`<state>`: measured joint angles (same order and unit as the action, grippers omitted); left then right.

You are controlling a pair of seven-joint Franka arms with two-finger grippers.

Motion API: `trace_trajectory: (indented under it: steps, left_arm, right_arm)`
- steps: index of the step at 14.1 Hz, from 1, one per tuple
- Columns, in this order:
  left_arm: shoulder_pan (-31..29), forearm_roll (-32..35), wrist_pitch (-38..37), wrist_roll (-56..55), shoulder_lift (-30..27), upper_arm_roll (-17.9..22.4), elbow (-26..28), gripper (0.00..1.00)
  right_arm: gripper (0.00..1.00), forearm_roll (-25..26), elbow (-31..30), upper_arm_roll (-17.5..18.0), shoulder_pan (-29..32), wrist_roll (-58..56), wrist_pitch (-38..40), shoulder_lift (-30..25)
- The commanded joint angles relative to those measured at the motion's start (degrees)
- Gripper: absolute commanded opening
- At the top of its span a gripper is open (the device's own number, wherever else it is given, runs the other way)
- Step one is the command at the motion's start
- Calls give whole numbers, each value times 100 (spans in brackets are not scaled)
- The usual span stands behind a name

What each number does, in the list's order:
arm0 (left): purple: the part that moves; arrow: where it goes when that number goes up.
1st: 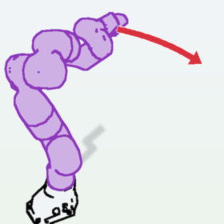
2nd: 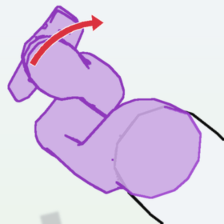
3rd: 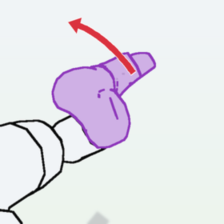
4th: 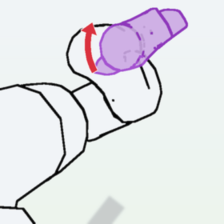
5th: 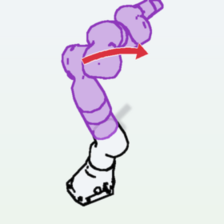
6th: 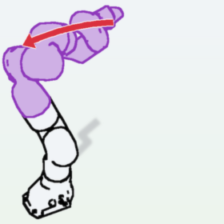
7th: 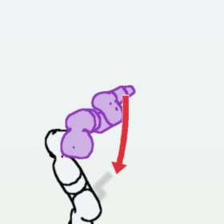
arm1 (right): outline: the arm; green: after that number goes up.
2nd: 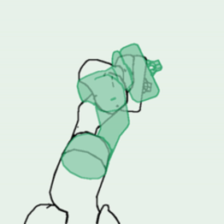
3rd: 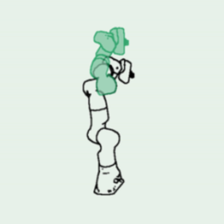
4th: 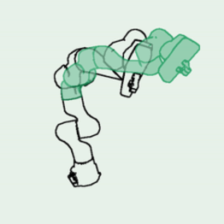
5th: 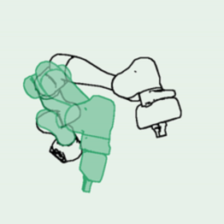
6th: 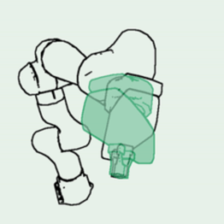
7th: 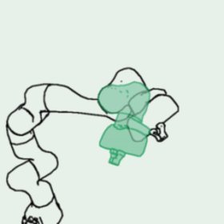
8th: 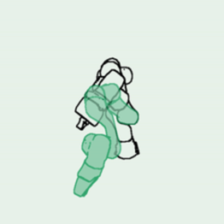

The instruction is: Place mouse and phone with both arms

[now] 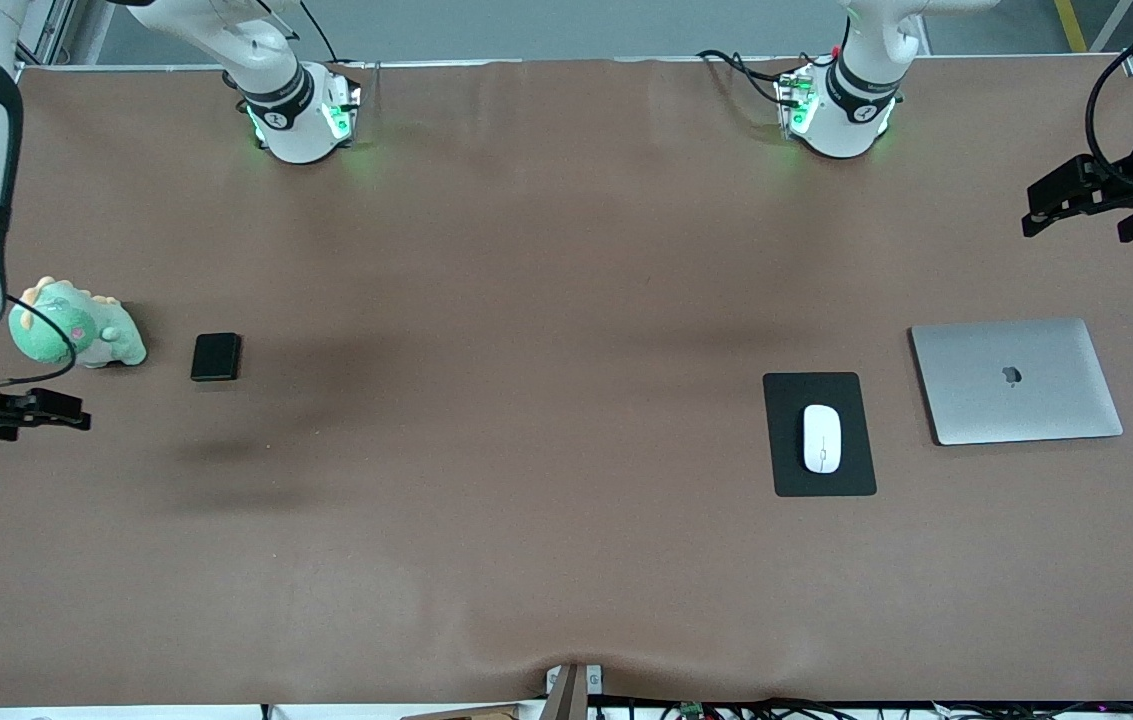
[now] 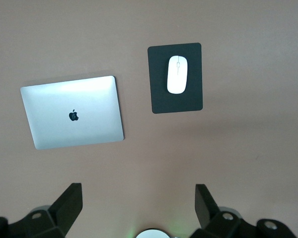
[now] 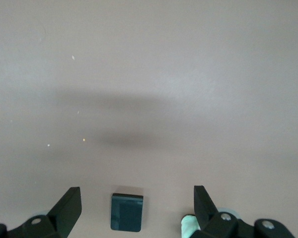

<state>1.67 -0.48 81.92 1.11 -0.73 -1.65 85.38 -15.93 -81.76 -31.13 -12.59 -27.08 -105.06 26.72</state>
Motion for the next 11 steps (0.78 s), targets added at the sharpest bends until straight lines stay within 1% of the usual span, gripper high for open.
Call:
trace_trajectory:
  steps: [1, 6, 11]
  left_arm:
    - [-18, -49, -18, 12, -94, -2, -21, 100]
    - [-18, -49, -18, 3, -85, -2, -21, 100]
    - [-18, -49, -18, -32, -85, -2, -21, 100]
  right_arm:
    - [100, 73, 82, 98, 90, -43, 118, -316]
    - [100, 29, 90, 89, 160, -236, 118, -431]
    - [100, 64, 353, 80, 134, -219, 257, -439]
